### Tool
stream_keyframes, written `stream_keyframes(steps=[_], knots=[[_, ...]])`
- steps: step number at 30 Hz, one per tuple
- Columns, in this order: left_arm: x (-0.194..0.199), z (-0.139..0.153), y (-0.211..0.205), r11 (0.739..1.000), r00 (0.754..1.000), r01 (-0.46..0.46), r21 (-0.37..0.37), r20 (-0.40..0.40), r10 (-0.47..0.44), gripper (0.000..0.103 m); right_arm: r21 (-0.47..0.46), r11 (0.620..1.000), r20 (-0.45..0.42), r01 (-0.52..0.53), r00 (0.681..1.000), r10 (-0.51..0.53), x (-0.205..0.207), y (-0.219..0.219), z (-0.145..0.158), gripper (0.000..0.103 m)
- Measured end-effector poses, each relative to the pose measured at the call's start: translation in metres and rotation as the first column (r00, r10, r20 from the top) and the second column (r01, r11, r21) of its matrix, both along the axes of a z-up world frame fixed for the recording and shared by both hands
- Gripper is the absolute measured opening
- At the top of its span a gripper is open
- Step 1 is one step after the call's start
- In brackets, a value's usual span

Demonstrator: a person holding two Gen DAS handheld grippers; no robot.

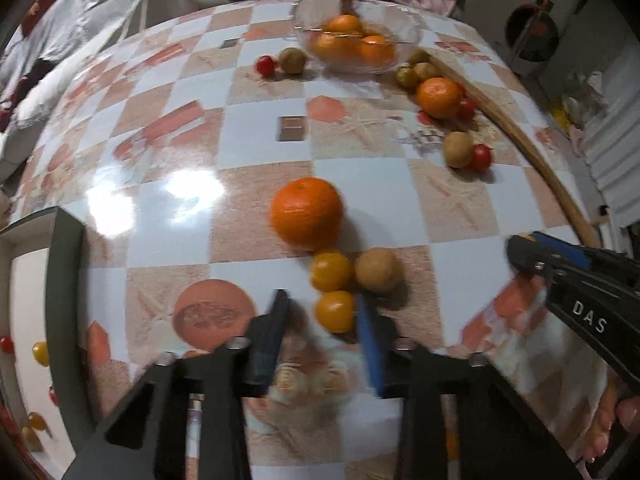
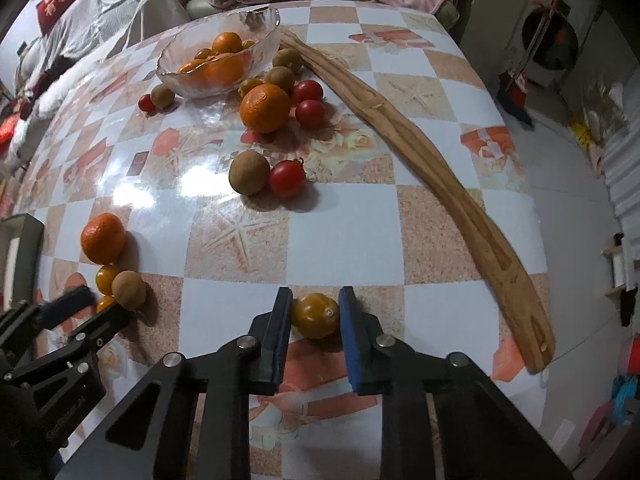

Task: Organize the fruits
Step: 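Close left tool on a yellow cherry tomato while right tool grasps another yellow one, then carry both yellow tomatoes over the white tray and open both tools to drop them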

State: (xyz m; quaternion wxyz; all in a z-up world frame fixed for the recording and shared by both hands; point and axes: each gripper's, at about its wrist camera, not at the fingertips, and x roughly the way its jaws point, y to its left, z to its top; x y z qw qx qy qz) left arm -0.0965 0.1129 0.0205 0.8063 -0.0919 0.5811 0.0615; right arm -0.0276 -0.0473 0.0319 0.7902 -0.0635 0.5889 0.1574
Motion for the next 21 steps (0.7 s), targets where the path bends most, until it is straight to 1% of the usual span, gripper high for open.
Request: stream_keyframes(steps=[3,6,15,21], knots=[[-0.002,0.002,0.0,1.0,1.0,0.01,-0.027,0.004,-0.009,0.022,0.044,0.999,-0.021,0.012,1.0,-0.011,-0.004,-0.004,0.003,0.026],[-0.008,0.004,0.007,0.998,1.0,-0.006,-0.059,0.006,0.006,0.023,0.071,0.997,-0.037,0.014,0.999,-0.012,-0.009,-0.006,0.006,0.026],[-0.027,0.012,0.027,0.998,0.999,-0.037,-0.055,0.014,0.038,0.023,0.103,0.995,-0.066,-0.006,0.998,0.013,-0.029,0.005,0.013,0.026],[-0.046,0.021,0.039,0.997,0.998,-0.05,-0.055,0.03,0.052,0.023,0.099,0.994,-0.068,-0.042,0.996,0.049,-0.042,0.018,0.018,0.026]])
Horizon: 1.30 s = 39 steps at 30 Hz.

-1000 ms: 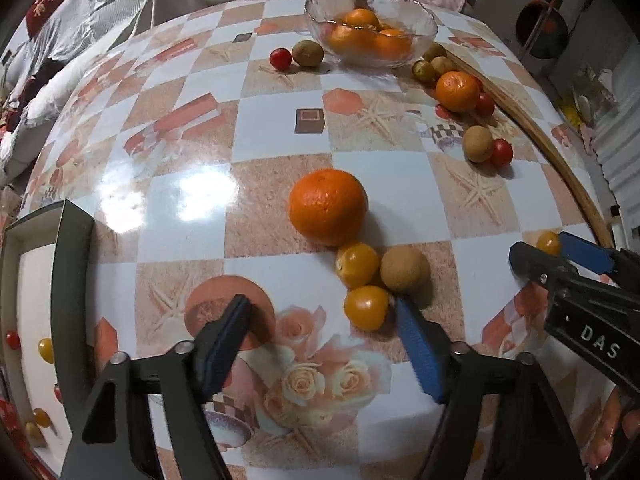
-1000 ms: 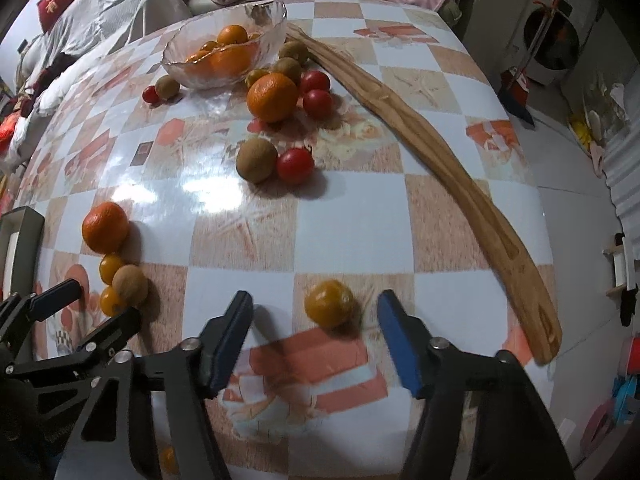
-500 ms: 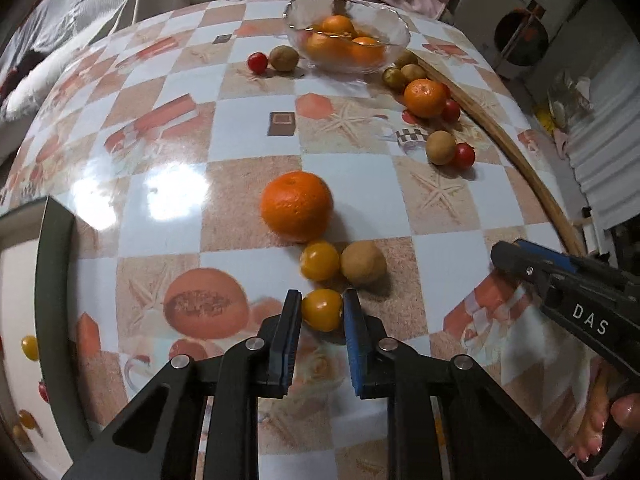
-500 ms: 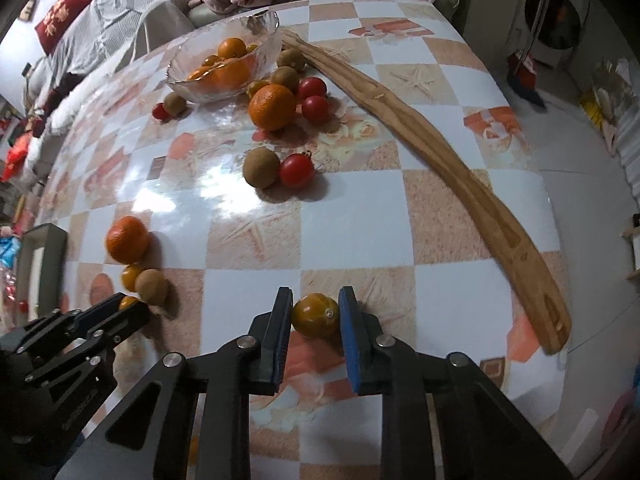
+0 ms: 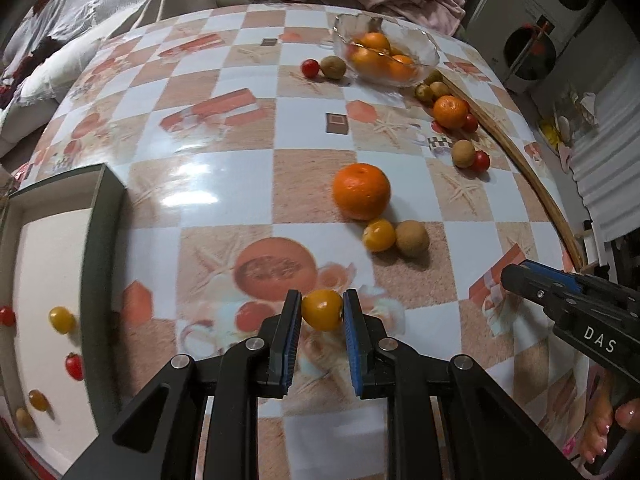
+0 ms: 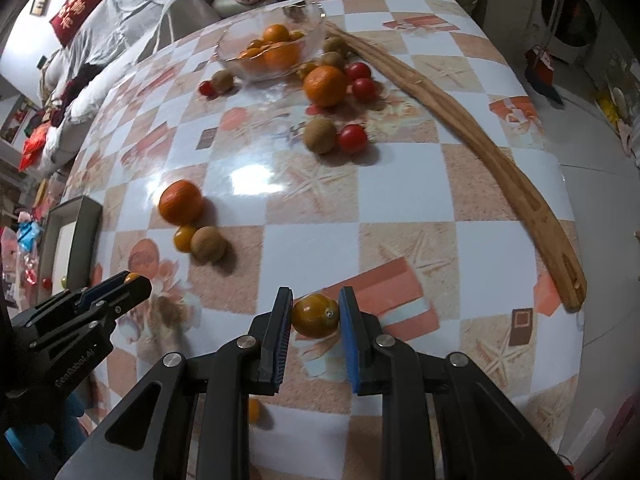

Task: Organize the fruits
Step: 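Carry both yellow tomatoes over the white tray and open both tools to drop them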

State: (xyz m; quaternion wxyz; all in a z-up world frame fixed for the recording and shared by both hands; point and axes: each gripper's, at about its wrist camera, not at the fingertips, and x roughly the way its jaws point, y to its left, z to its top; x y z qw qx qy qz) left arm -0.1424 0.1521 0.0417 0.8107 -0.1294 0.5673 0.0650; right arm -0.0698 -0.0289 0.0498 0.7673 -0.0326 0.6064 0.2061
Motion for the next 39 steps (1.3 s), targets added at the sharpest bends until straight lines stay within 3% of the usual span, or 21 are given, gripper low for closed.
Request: stream_keyframes(steps=[11,19,30,39], knots=[[-0.034,0.021,0.041,0.997,0.996,-0.076,0.003,0.043,0.075,0.022,0.023,0.995,0.013,-0.095,0.995,0.095,-0.019,0.054,0.014,0.026],[-0.075,0.033,0.092,0.983,0.981,-0.184,0.016,0.064,0.183,0.023,0.042,0.979,0.018,-0.2,0.98,0.2,-0.04,0.113,0.022,0.026],[-0.154,0.036,0.164,0.929,0.93,-0.366,0.054,0.066,0.362,0.023,0.081,0.92,0.023,-0.383,0.924,0.382,-0.086,0.212,0.032,0.026],[-0.205,0.019,0.196,0.878,0.881,-0.473,0.068,0.026,0.473,0.023,0.102,0.855,0.011,-0.509,0.86,0.511,-0.13,0.281,0.026,0.026]])
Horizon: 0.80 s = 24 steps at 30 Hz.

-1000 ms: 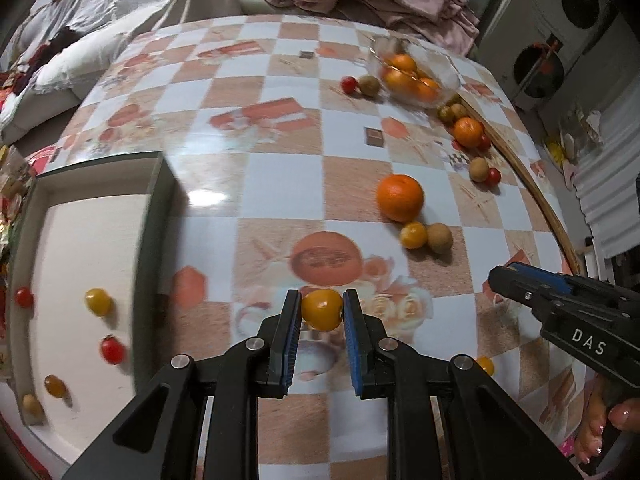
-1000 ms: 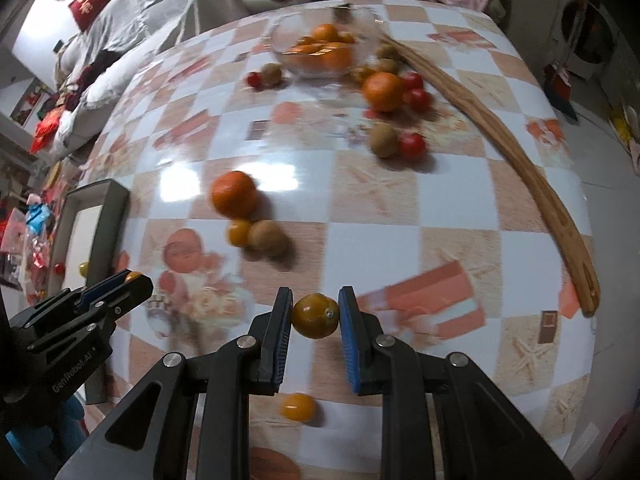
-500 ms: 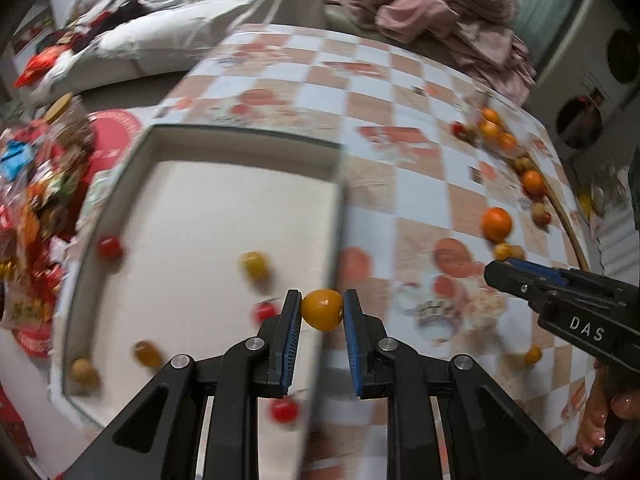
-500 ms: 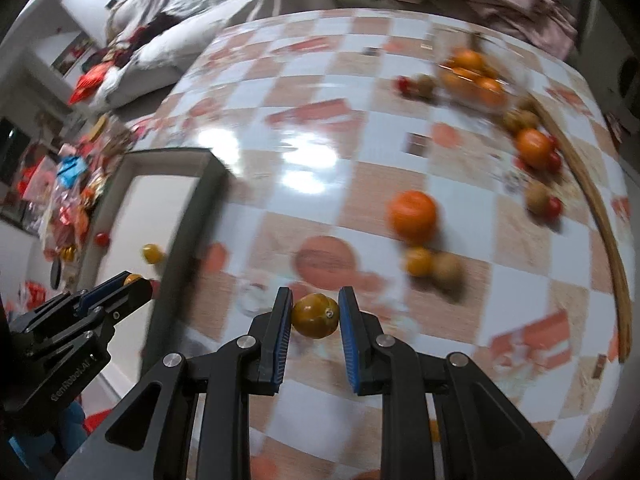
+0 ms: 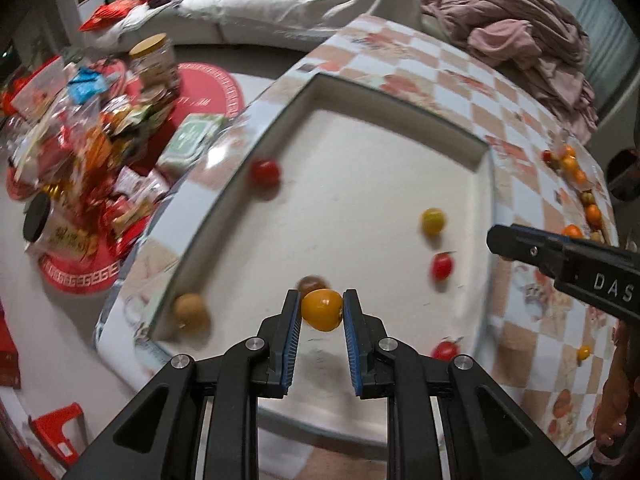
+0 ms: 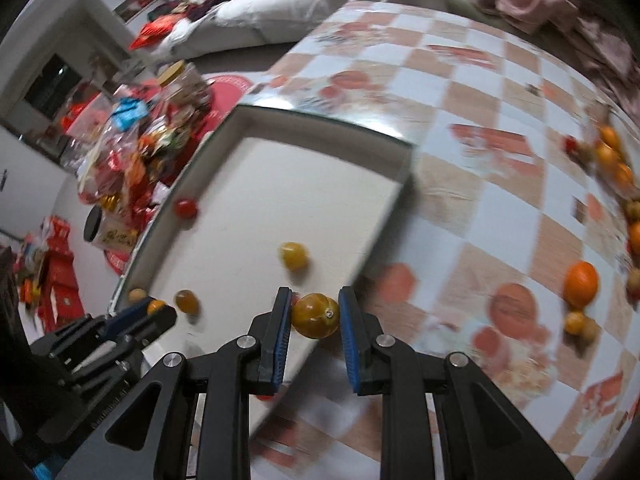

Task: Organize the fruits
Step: 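Carry both yellow tomatoes over the white tray and open both tools to drop them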

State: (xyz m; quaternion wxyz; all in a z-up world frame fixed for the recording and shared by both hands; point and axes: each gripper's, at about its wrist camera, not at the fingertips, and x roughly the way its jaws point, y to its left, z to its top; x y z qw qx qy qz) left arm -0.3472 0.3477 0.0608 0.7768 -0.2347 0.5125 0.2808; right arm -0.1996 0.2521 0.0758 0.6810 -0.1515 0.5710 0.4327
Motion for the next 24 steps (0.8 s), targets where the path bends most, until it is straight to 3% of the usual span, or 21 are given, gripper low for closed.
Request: stream_keyframes(steps=[12,24], knots=[[-0.013,-0.029,0.008,1.0,0.999,-0.011,-0.011,-0.053,0.01,0.023,-0.049,0.993,0.019,-0.106,0.994,0.107,-0.031,0.052,-0.026,0.026],[-0.009,-0.036,0.008,1.0,0.997,0.01,-0.014,-0.07,-0.011,0.023,-0.115,0.983,0.078,-0.14,0.986,0.15,-0.035,0.064,-0.045,0.026]])
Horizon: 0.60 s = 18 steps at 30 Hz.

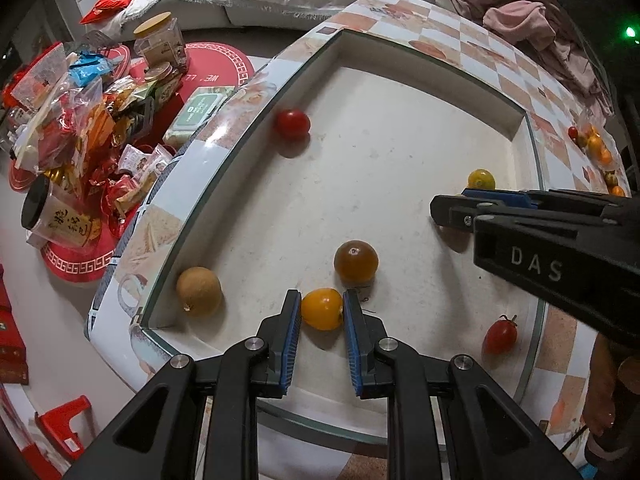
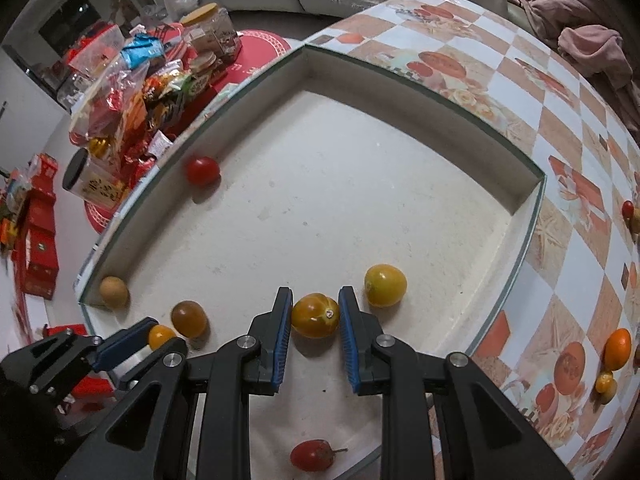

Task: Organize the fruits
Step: 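Carry both yellow tomatoes over the white tray and open both tools to drop them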

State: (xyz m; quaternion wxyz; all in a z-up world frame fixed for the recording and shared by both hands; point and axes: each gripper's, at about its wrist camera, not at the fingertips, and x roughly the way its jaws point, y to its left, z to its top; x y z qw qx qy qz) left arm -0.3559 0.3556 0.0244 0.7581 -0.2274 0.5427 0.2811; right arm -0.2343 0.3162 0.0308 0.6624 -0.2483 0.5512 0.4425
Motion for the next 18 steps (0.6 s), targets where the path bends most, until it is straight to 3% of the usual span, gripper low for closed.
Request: stream_keyframes(steps=[3,7,9,11,15,18], knots=[[0.0005,-0.0003,0.0002,1.0,1.0,0.007,0.0,-0.007,-0.007,0.023,-0.002,1.0,0.004,-0.01,1.0,0.01,-0.0015,0.0007,-0.0002,0.028],[0.0031,-0.0003,-0.0014,1.0,0.999,0.022,0.007,-0.024,-0.022,0.026,0.012,1.0,-0.025,-0.025,0.999,0.025,-0.003,0.0038,0.0004,0.046],[0.0037,0.0011,-0.0017,1.0,0.999,0.027,0.006,-0.019,-0.027,0.069,0.02,1.0,-0.035,-0.022,0.999,0.022,-0.0029,0.0043,0.0008,0.05],[0.002,0.0079,-0.0033,0.998,1.0,0.019,0.056,-0.003,-0.019,0.071,0.024,1.0,-0.037,-0.016,0.999,0.017,-0.0032,0.005,0.0006,0.053],[0.003,0.0078,0.0005,0.999,1.0,0.02,0.047,-0.017,-0.019,0.071,0.03,1.0,-0.055,0.006,0.998,-0.004,0.0012,0.0037,0.001,0.054],[0.002,0.0088,0.0026,0.999,1.0,0.009,0.047,-0.019,-0.008,0.071,0.048,0.999,-0.064,0.023,0.998,-0.02,0.0055,0.0004,0.0063,0.061]])
